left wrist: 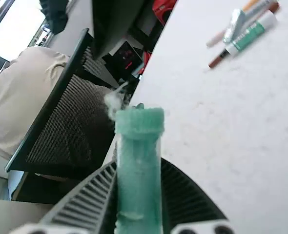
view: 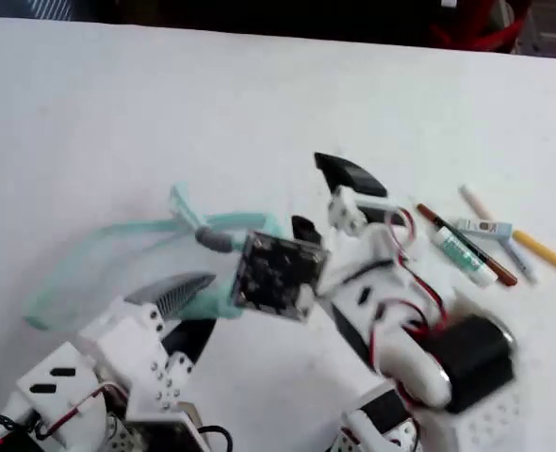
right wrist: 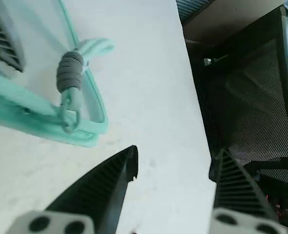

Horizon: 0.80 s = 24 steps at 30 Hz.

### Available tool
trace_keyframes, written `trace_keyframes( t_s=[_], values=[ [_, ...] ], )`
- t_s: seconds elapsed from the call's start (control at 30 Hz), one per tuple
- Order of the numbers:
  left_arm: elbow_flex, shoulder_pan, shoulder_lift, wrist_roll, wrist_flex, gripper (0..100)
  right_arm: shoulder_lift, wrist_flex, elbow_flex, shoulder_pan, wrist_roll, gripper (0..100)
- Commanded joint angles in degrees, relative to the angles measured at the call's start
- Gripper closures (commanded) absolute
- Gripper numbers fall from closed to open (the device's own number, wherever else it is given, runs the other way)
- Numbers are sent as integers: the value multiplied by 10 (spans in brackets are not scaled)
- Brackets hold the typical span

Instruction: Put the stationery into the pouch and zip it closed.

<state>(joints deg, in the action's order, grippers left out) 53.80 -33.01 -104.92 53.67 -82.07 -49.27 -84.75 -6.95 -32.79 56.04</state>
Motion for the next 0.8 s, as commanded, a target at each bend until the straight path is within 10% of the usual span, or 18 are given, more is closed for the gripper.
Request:
trace_keyframes(
  t_s=[0.0, 0.37, 0.77],
  values=[
    [-12, -3, 3, 72, -31, 978, -9, 53, 2, -7, -87, 762],
    [243, 40, 1, 178, 121, 976, 78, 60, 18, -7, -403, 762],
    [433, 31, 3, 137, 302, 946, 358, 7, 152, -6, -464, 763]
  ],
)
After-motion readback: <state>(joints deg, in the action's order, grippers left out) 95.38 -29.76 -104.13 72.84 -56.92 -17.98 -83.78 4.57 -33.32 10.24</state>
